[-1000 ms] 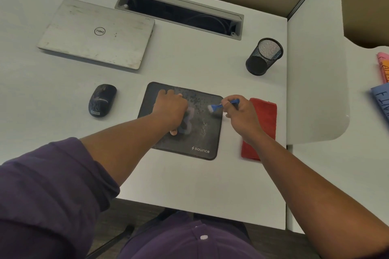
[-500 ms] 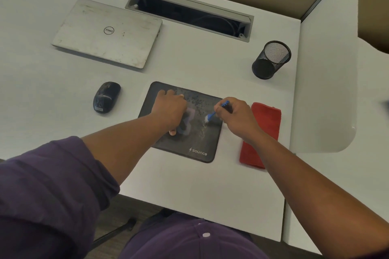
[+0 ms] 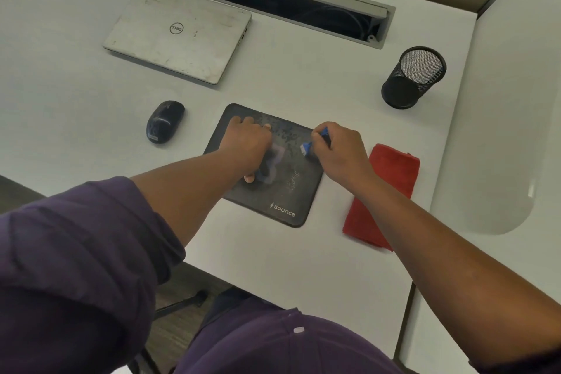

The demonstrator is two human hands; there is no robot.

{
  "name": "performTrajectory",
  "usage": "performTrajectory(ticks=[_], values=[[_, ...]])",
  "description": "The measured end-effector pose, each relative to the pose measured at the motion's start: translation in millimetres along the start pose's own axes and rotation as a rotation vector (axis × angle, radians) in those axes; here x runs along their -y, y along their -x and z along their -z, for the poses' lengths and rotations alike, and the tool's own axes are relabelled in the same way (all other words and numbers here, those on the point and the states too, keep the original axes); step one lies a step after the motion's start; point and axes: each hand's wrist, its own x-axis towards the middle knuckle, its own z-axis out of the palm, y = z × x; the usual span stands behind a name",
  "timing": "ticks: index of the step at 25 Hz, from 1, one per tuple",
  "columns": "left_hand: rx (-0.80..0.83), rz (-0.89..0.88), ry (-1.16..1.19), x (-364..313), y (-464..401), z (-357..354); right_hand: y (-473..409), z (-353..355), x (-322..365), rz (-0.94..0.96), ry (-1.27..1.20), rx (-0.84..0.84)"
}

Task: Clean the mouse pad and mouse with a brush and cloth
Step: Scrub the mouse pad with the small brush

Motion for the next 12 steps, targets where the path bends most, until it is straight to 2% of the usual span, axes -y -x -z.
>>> performTrajectory(ticks=[3,6,10,12], values=[[0.011,-0.003,-0.041,-1.8,1.4,2.9,1.7,-0.5,2.5,0.057,0.08,0.138],[0.011,0.004,-0.06,-5.5,2.4,5.3,2.2,-0.9,2.7,0.013,0.123,0.32],[-0.005,0.016,-0.061,-6.9,3.0,5.4,4.0,1.4,5.0,0.051,-0.018,0.247],[-0.006,0.023,-0.059,-6.2,2.8,4.4,5.7,1.3,2.9,0.001,0.014,0.267]])
